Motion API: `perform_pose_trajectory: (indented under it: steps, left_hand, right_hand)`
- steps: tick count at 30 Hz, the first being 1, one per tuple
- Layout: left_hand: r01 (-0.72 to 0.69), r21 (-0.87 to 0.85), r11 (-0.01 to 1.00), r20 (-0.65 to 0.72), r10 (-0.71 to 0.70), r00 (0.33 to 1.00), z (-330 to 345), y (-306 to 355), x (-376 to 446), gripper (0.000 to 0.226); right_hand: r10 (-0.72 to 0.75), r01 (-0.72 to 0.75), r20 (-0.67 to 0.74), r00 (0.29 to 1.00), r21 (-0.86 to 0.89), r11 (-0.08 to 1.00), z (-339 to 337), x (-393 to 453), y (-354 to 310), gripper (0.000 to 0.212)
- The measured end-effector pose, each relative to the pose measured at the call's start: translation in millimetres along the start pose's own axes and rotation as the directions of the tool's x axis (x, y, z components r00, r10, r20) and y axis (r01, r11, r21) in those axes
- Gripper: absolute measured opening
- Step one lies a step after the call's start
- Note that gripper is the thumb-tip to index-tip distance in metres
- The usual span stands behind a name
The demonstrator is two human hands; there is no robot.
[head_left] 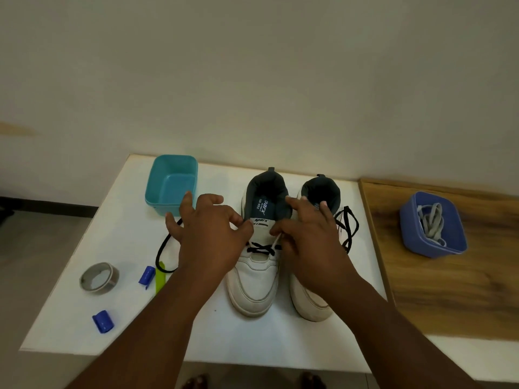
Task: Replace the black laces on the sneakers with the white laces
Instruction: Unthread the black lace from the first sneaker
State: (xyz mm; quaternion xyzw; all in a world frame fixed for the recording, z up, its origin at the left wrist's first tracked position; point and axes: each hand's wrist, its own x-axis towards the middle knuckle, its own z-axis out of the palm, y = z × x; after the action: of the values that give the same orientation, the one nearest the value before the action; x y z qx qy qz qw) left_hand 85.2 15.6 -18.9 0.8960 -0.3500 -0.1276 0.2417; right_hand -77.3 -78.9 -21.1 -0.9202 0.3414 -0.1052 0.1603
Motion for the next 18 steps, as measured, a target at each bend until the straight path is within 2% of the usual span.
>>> perform_pose_trajectory:
  steps: [3,5,7,11,15,17,18]
  left_hand:
    - [0.006,0.001,1.000,0.036,-0.006,0.999,0.5,2.4,0.4,0.024]
    - [0.004,-0.003,1.000,0.043,-0.004,0.999,0.0,2.2,1.0,0.024]
    - [0.006,-0.009,1.000,0.047,-0.005,0.999,-0.5,0.8,1.2,0.023]
    - [-0.040,-0.018,0.999,0.019,0.040,0.999,-1.4,-0.2,1.6,0.016]
    - [-0.041,-0.055,0.998,0.018,0.042,0.999,1.2,-0.7,1.1,0.016]
    - [-0.058,-0.058,0.997,0.035,0.060,0.998,2.1,1.3,-0.7,0.017]
    - [-0.069,-0.051,0.996,0.038,0.071,0.997,2.4,2.3,-1.2,0.017]
  right_hand:
    - [-0.024,0.023,-0.009,1.000,-0.028,0.999,11.9,-2.5,-16.5,0.036]
    - [-0.061,0.063,0.022,0.998,-0.078,0.995,21.8,-3.0,-25.5,0.032]
    - [-0.052,0.052,0.002,0.999,-0.053,0.997,26.1,-0.6,-25.6,0.025]
    - [-0.004,-0.008,-0.153,0.988,-0.081,0.997,19.4,-0.1,-13.6,0.035]
    - [0.177,-0.209,-0.337,0.925,-0.061,0.976,11.4,-11.4,-15.7,0.028]
    - [0.130,-0.154,-0.303,0.944,-0.056,0.986,17.1,-14.7,-21.3,0.017]
    - [0.076,-0.100,-0.254,0.964,-0.084,0.991,22.0,-14.3,-23.9,0.024]
